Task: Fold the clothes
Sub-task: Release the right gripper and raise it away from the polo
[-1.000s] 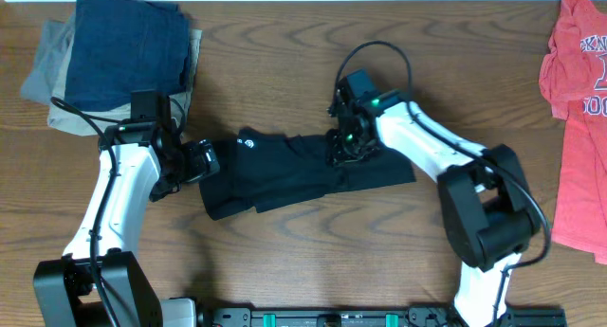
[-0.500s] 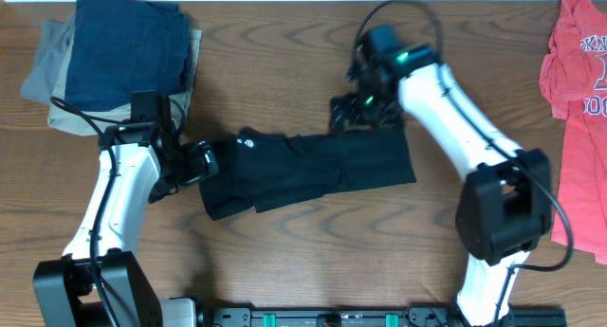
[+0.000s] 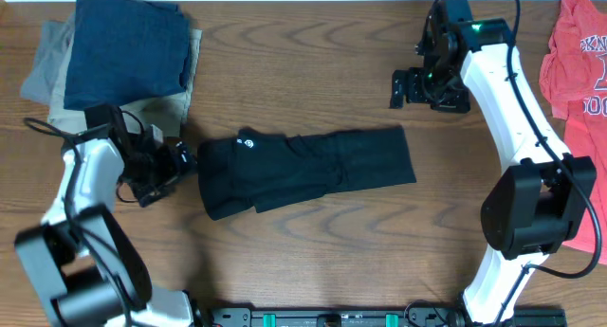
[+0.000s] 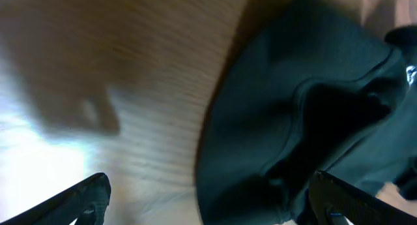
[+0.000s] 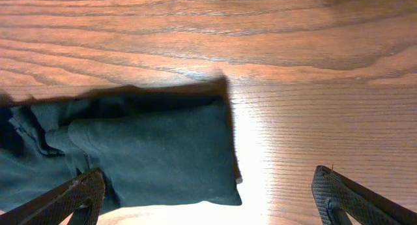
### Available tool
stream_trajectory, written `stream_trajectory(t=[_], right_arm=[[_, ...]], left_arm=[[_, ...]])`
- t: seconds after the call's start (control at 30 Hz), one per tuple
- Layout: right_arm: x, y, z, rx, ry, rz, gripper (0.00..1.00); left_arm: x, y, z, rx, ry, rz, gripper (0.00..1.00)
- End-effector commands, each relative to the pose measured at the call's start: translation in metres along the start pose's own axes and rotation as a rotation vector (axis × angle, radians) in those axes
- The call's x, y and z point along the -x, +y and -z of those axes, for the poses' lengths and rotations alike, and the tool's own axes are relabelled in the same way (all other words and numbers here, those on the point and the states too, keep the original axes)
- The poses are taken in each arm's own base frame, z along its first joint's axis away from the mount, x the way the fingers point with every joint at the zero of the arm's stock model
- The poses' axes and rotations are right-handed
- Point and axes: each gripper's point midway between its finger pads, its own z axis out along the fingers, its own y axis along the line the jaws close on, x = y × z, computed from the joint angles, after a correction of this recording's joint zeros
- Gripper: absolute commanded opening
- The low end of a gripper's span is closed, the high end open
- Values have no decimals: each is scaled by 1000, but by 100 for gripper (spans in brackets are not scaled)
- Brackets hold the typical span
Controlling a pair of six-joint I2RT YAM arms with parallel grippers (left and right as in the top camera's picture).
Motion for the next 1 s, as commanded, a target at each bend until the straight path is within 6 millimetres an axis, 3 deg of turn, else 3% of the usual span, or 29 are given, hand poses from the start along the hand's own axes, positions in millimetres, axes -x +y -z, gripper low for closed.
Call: stream_trajectory(t=[0.0,0.17,0.8,0.97], right_arm=[[2,1,8,-4,-23,24,99],[1,2,8,-5,-20,53,99],[-1,5,8,-4,-13,59,99],[-2,5,8,-4,-9,59,99]], left_arm=[[-5,-17,-16,-153,79,-50,98],[-5,-18,-34,-208,119,-53,98],[-29,-62,-59,-234,210,-200,99],[-29,-62,-59,-234,210,-201,63]])
